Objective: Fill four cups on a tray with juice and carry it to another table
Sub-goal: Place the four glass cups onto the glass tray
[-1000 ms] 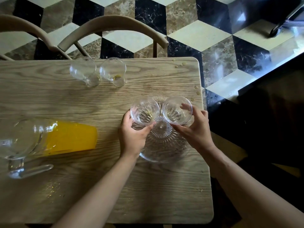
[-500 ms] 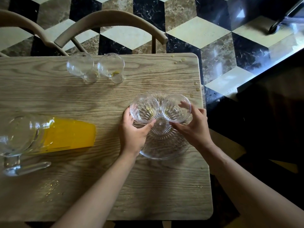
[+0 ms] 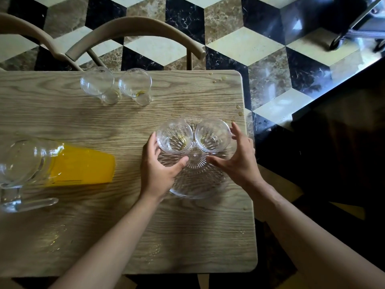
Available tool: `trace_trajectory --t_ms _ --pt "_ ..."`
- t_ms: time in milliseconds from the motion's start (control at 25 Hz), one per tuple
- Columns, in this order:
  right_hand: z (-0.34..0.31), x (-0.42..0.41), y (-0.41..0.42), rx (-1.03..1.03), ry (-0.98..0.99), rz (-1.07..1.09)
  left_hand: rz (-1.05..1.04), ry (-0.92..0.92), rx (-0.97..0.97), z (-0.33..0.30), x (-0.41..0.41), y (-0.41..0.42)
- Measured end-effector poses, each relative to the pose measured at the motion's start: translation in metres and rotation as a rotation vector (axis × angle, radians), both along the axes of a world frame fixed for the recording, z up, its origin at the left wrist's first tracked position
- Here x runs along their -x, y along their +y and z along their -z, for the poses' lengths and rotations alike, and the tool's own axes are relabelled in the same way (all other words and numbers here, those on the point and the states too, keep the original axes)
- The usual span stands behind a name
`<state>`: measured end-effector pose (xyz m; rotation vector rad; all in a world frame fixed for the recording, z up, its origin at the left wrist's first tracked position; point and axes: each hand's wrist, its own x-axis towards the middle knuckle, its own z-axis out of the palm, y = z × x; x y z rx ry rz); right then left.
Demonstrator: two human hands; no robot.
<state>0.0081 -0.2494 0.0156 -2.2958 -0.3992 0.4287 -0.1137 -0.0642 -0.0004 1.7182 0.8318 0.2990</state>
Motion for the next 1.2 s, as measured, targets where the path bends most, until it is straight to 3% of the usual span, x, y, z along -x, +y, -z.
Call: trace_trajectory --t_ms 320,600,960,1200 --pt "-0.055 -0.011 0.001 -0.059 -0.005 -0.099 -0.014 -0.010 -0.178 -0.052 0.009 -0.003" --pt "-0.114 -0.036 0.049 -0.121 -0.098 -0.283 -0.114 -0.084 -0.348 -0.123 0.004 0.013" --pt "-0.170 -0.045 0.142 -0.187 -0.176 -0.445 -0.070 -0.071 -0.621 -0.200 -0.011 0.115" --pt "-0.152 -0.055 0.186 -0.083 -0.131 -0.414 0.083 -0.019 -0.602 -0.186 -0.012 0.212"
